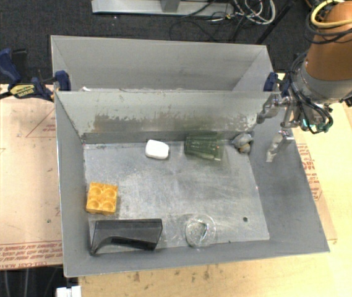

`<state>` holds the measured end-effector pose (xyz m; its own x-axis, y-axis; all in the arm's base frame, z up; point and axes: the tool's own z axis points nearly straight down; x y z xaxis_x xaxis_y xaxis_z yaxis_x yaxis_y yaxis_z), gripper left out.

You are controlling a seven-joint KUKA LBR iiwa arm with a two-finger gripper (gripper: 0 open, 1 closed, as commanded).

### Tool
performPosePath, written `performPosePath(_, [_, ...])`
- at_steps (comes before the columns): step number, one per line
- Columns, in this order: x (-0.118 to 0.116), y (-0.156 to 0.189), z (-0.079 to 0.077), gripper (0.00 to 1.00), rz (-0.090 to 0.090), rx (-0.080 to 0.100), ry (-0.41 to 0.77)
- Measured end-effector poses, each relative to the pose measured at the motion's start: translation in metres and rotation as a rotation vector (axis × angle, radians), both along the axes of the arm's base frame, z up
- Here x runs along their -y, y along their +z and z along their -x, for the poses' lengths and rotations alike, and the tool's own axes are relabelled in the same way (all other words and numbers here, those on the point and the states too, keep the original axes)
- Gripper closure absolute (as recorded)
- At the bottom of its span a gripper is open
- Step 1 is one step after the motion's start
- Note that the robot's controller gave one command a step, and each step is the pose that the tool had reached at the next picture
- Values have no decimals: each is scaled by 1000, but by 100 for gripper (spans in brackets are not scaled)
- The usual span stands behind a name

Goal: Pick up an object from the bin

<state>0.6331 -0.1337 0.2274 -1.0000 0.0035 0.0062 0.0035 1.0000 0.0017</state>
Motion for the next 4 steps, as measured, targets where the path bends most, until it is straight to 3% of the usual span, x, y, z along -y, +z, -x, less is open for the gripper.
performPosePath(1, [-1,5,-1,0,1,8,3])
performPosePath(2, [-42,-61,-7,0,2,13,22])
performPosePath(3, [-87,-71,-15,0,1,7,-90])
performPosePath(4, [-106,-87,-19,0,1,9,-32])
